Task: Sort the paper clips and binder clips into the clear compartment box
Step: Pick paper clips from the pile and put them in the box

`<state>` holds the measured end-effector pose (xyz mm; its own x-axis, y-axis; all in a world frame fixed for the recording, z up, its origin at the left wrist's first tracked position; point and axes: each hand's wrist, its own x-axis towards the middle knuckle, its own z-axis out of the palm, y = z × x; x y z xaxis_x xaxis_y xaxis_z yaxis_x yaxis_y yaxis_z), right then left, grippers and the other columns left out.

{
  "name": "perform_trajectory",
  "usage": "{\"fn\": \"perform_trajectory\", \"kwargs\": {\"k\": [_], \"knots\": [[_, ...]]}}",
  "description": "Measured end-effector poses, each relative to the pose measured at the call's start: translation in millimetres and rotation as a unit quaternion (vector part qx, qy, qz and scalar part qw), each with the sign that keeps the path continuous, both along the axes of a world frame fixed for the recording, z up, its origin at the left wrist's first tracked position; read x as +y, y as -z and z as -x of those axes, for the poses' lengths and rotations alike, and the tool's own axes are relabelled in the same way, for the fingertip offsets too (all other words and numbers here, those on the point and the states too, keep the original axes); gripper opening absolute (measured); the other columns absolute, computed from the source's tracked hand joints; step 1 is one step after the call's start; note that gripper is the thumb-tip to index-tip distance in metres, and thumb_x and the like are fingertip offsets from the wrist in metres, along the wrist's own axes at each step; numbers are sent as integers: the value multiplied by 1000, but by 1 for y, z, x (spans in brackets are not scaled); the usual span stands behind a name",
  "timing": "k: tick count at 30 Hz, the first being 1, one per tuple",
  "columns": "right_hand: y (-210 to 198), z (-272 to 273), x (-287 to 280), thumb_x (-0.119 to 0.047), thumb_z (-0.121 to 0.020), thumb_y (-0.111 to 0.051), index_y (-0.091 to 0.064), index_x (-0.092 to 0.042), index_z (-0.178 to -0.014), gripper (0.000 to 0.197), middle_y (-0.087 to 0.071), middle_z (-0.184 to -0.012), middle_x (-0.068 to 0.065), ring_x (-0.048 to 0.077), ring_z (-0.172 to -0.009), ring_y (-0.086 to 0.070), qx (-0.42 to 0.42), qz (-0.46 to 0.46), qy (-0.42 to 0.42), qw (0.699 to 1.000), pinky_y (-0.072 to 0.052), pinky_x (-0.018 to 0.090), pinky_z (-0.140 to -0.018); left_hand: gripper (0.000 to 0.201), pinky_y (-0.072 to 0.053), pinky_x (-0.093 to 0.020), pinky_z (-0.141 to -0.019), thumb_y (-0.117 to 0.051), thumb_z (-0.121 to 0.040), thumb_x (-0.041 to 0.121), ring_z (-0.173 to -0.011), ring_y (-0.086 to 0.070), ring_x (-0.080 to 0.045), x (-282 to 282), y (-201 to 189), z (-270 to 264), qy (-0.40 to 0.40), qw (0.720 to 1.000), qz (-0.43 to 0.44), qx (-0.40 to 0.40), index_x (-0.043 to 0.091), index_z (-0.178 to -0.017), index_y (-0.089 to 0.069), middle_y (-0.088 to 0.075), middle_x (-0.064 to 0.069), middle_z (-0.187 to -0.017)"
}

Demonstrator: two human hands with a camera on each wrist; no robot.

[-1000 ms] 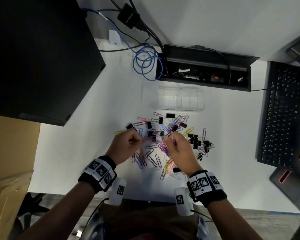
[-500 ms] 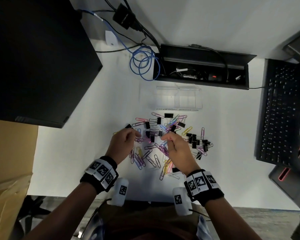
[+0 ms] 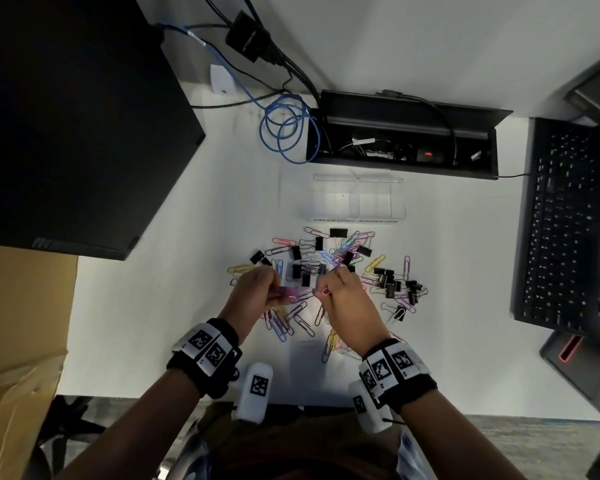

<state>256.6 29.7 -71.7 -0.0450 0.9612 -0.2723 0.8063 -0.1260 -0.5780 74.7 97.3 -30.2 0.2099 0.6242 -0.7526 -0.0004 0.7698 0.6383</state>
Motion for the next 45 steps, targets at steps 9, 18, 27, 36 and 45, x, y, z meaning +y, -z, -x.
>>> {"fn": "perform_trajectory", "kwargs": {"k": [9, 18, 27, 36, 45], "knots": [[-46, 17, 11, -29, -100, -49, -59, -22, -109, 16, -60, -76, -20, -6, -69, -52, 329, 130, 174, 919, -39, 9, -63, 22, -56, -26, -69, -40, -97, 3, -73, -63, -21, -4, -8, -17, 52, 998, -16, -5, 8, -84, -57, -64, -13, -79], [-35, 13, 13, -42, -101, -40, -51, -27, -81, 28, -52, -63, 0, 11, -59, -49, 218, 56, 152, 962, -46, 33, -65, 14, -43, -17, -59, -51, -89, 6, -59, -56, -4, -1, -15, -14, 144, 957, -209, 140, 10, -77, -58, -62, -2, -70], [-73, -8, 96, -39, -102, -42, -58, -15, -80, 35, -59, -61, 5, 21, -50, -50, 192, -34, 244, 950, -45, 34, -50, 15, -46, -18, -66, -52, -90, 9, -72, -58, -11, 84, -36, -55, 158, 876, -405, 208, 14, -98, -63, -63, 0, -86], [-67, -33, 153, -24, -94, -53, -60, -8, -119, 30, -67, -114, 13, 25, -90, -62, 18, 110, 221, 969, -47, 29, -77, 40, -54, -37, -84, -38, -97, 14, -94, -66, -23, 114, -23, -81, 282, 869, -324, 246, 11, -136, -47, -69, -14, -107], [-76, -35, 142, -9, -91, -58, -62, -15, -124, 33, -68, -111, 4, 12, -83, -63, 61, 63, 222, 971, -46, 14, -71, 17, -55, -14, -69, -56, -92, 15, -73, -64, 2, 62, -31, -18, 270, 847, -373, 264, 20, -105, -66, -69, 8, -89]]}}
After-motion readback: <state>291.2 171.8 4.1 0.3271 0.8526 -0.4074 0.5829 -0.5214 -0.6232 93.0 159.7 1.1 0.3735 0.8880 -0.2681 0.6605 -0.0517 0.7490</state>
